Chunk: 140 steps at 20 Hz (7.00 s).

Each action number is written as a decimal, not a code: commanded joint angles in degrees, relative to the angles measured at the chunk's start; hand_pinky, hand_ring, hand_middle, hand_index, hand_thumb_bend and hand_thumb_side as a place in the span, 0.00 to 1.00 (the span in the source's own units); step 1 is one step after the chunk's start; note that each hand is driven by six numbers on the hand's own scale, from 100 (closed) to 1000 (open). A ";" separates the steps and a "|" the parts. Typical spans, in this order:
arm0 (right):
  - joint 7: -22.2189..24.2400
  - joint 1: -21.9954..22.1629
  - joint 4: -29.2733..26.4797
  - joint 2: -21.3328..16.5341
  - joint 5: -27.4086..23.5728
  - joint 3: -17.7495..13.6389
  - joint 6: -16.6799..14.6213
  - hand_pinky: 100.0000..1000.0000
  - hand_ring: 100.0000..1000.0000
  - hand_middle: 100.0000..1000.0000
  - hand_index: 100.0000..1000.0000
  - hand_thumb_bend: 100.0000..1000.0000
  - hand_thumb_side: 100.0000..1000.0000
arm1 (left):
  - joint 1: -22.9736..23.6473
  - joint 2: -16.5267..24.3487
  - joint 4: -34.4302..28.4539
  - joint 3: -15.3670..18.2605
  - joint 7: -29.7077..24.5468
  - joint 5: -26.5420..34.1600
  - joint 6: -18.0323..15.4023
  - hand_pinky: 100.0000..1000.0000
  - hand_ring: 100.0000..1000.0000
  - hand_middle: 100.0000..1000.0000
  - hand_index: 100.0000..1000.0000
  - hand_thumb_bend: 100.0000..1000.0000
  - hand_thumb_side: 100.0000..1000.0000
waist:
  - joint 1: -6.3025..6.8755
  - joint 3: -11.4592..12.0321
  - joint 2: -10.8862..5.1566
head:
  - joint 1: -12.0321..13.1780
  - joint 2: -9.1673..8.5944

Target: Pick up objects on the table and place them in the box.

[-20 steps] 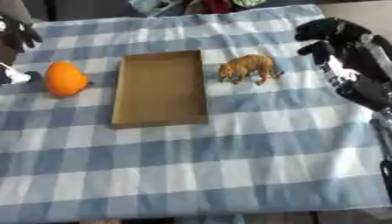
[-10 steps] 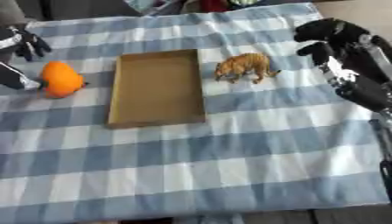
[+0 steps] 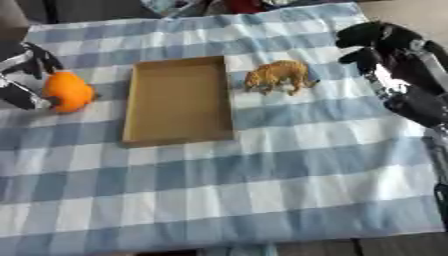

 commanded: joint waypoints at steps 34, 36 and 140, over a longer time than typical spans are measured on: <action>0.17 -1.37 -0.73 -0.88 -0.68 0.04 -0.49 0.69 0.78 0.74 0.76 0.00 0.48 | -7.84 -5.52 -13.44 -8.19 -0.84 9.57 -2.00 0.45 0.29 0.24 0.41 0.18 0.00 | -0.57 -1.30 -1.28 | 0.10 -0.32; -0.08 -1.42 -0.87 -0.94 -0.76 -0.13 -0.50 0.69 0.78 0.74 0.76 0.00 0.48 | -7.35 -5.60 -13.76 -9.28 -2.00 10.14 -2.41 0.46 0.29 0.24 0.41 0.19 0.00 | -0.54 -1.38 -1.26 | 0.09 -0.44; 4.23 -33.89 58.37 -3.45 41.02 8.96 -26.92 0.78 0.84 0.81 0.82 0.24 0.62 | 18.47 -0.70 -45.43 5.29 7.99 30.10 8.33 0.58 0.49 0.49 0.68 0.52 0.00 | -2.15 5.58 -1.79 | -4.08 0.17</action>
